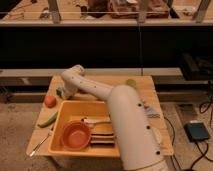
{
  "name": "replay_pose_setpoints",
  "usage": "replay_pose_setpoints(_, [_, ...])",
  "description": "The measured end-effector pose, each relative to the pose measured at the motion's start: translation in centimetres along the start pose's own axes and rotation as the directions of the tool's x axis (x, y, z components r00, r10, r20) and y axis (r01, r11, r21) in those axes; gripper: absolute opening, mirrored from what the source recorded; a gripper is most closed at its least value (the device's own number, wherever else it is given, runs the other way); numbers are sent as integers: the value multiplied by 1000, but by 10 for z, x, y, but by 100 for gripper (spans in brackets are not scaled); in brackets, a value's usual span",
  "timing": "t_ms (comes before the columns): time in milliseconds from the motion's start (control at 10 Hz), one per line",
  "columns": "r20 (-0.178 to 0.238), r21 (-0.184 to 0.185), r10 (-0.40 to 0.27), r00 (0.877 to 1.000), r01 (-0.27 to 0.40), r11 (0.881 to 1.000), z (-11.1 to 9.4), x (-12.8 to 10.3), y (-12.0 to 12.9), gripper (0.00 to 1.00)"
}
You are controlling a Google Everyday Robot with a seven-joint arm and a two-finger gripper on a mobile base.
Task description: Wipe red bowl with sponge
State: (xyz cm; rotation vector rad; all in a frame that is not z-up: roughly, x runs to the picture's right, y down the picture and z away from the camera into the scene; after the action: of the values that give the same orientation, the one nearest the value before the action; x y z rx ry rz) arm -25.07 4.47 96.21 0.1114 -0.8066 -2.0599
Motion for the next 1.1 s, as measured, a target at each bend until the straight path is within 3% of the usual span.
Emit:
replay_pose_setpoints(200, [-35, 70, 8, 999, -6, 998, -23, -2, 0, 1])
replay_pose_setpoints(600, [-105, 162, -34, 994, 51, 985, -104, -27, 12, 0])
replay_pose_setpoints(1100, [-164, 225, -46, 985, 82, 971, -190, -79, 53, 0])
